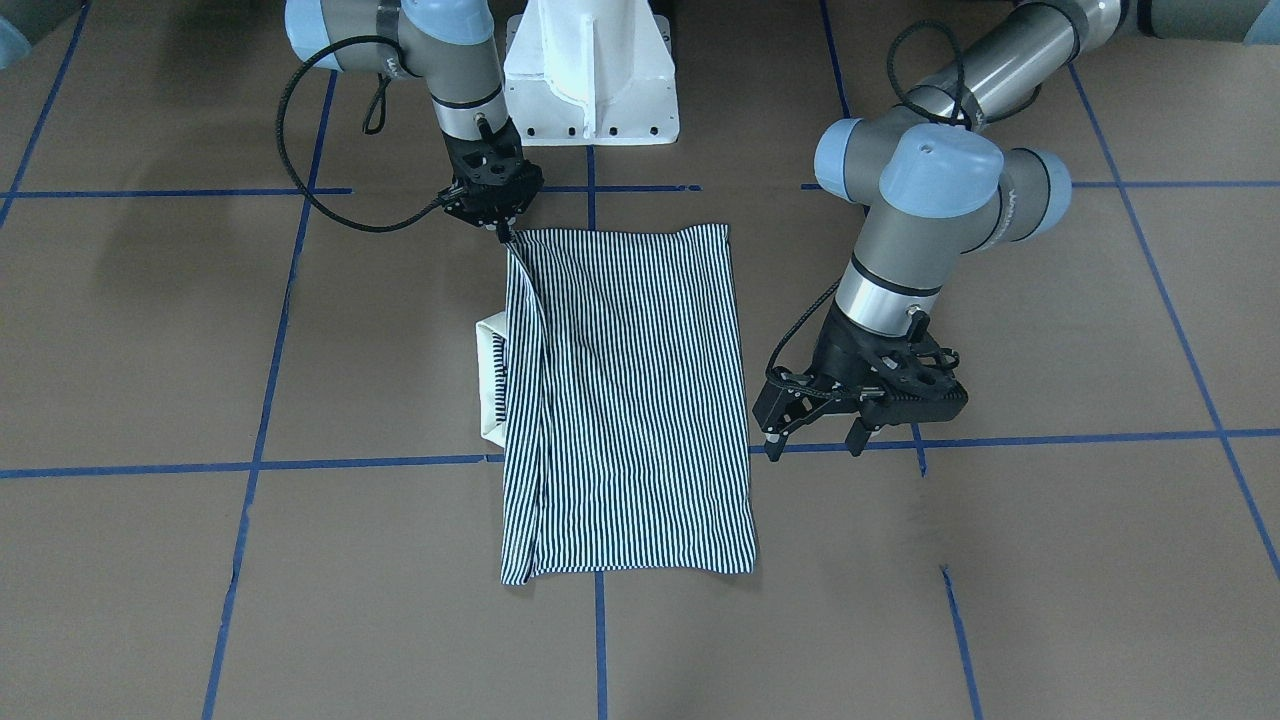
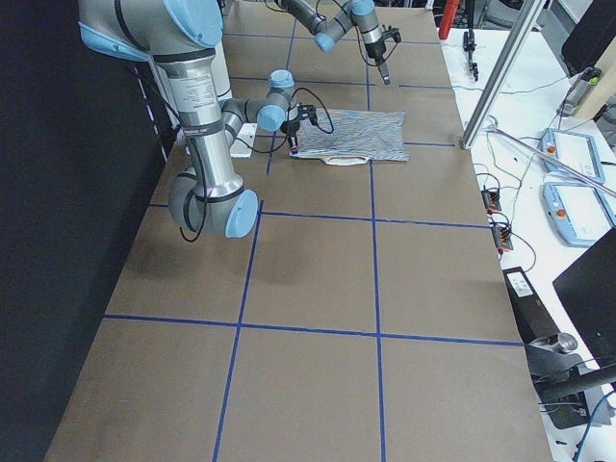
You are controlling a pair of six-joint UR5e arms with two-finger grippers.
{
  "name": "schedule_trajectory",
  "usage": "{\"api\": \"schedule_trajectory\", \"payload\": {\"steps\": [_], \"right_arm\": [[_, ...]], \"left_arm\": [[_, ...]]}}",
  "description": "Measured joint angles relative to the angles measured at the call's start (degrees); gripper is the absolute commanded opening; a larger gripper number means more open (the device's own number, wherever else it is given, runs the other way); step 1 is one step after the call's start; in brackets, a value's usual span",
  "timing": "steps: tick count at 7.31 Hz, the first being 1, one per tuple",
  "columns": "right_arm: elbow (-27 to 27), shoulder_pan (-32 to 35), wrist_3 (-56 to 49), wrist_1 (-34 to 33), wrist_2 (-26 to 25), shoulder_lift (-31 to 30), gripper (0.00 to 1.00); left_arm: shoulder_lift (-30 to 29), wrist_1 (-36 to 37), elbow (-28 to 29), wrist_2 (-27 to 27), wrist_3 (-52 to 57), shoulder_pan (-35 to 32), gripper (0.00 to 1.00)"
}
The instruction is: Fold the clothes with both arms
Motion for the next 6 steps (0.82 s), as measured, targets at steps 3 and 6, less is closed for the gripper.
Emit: {"api": "schedule_trajectory", "payload": {"steps": [3, 6], "right_arm": [[-0.21, 0.19, 4.33, 0.13, 0.51, -0.51, 1.00], [-1.15, 4.07, -1.19, -0.22, 0.78, 0.42, 1.00]], "left_arm": [[-0.10, -0.08, 0.77, 0.00, 0.37, 0.00, 1.00], [-0.22, -0.09, 0.83, 0.00, 0.55, 0.00, 1.00]]}}
